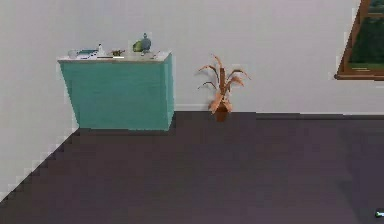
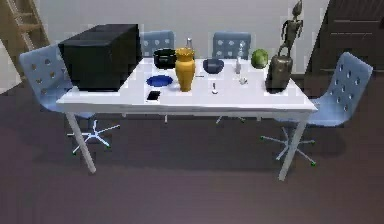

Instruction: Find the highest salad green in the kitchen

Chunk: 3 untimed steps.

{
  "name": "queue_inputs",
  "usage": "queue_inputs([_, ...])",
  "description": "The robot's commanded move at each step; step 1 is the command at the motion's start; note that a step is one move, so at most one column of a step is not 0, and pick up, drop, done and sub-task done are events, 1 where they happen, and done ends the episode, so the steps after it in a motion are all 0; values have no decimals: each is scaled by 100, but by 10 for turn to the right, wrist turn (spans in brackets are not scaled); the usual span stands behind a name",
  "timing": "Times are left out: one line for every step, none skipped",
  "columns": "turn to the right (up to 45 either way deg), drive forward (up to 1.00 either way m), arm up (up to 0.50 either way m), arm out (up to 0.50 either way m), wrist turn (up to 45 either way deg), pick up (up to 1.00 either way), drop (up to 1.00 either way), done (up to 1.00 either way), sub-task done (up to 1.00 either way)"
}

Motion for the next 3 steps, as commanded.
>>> queue_inputs([0,100,0,0,0,0,0,0,0])
queue_inputs([30,0,0,0,0,0,0,0,0])
queue_inputs([0,85,0,0,0,0,0,0,0])
